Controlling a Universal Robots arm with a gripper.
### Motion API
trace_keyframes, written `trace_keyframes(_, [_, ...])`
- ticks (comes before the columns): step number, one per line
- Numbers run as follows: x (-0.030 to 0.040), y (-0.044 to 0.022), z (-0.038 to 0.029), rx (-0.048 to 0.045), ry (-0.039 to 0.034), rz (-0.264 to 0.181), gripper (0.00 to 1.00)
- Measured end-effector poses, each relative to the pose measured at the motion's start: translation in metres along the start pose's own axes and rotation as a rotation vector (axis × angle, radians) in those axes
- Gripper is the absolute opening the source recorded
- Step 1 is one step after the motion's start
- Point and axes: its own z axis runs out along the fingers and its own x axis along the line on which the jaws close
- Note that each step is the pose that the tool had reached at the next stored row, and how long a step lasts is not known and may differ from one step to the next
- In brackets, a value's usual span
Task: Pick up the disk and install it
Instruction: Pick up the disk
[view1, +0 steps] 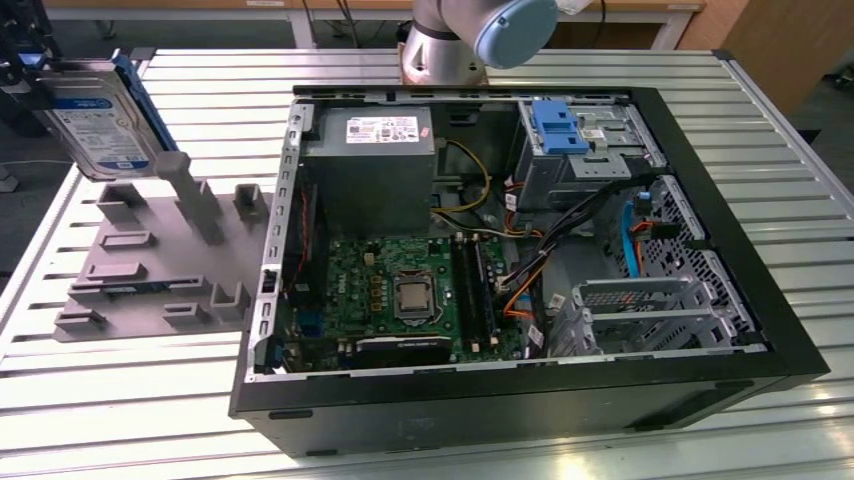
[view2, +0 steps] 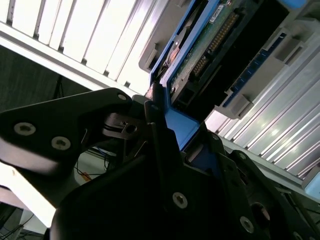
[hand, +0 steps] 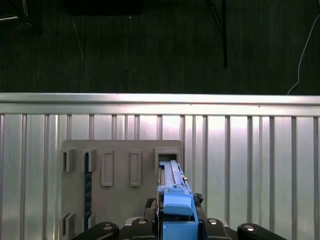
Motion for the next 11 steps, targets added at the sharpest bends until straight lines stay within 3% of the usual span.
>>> trace_keyframes(11, [-0.0001, 0.0000, -0.0025, -0.0003, 0.0001, 0.000, 0.36])
